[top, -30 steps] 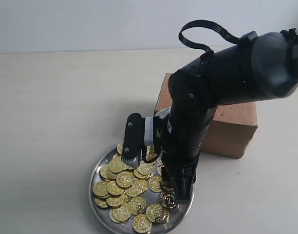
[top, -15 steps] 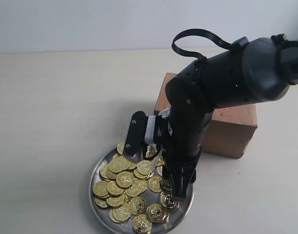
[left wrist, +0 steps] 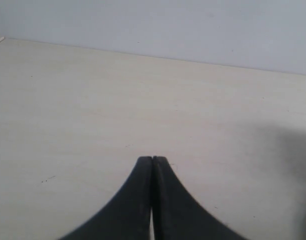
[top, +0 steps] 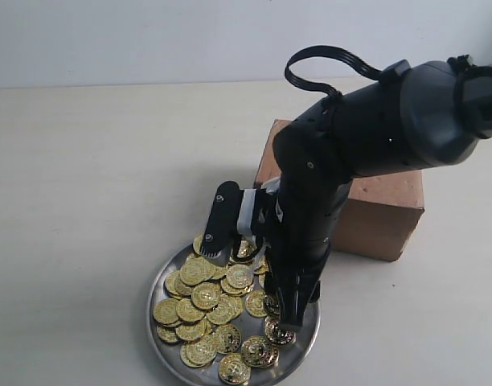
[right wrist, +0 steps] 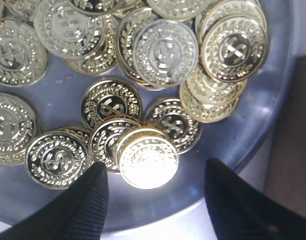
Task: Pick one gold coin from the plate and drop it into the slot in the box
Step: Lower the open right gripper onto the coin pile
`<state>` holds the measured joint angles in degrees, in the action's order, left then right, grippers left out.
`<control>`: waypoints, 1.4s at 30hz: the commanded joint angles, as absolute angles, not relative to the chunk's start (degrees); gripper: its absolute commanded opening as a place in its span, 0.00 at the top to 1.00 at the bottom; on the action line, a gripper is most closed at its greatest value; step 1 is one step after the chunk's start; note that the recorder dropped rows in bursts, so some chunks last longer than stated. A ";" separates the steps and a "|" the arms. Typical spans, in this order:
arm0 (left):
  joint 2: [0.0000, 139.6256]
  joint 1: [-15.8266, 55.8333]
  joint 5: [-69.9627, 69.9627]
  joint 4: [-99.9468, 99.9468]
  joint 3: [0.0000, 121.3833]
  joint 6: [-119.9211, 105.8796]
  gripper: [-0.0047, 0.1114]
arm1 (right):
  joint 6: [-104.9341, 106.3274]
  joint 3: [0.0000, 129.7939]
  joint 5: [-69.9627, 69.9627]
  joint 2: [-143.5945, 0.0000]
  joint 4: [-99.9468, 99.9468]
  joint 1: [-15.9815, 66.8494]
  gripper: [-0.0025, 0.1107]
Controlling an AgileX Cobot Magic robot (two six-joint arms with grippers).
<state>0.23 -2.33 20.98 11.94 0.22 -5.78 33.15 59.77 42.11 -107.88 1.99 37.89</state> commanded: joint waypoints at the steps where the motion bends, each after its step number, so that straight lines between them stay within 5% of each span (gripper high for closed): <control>1: 0.00 -2.06 20.41 12.61 0.00 -5.89 0.96 | 34.96 59.71 42.52 -108.77 -3.70 37.87 0.49; 42: 0.00 -2.06 20.41 12.61 0.00 -5.89 0.96 | 42.23 56.97 37.47 -99.31 -7.59 35.57 0.49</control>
<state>0.23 -2.33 20.98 11.94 0.22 -5.78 41.33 57.08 37.45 -101.61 -7.61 34.96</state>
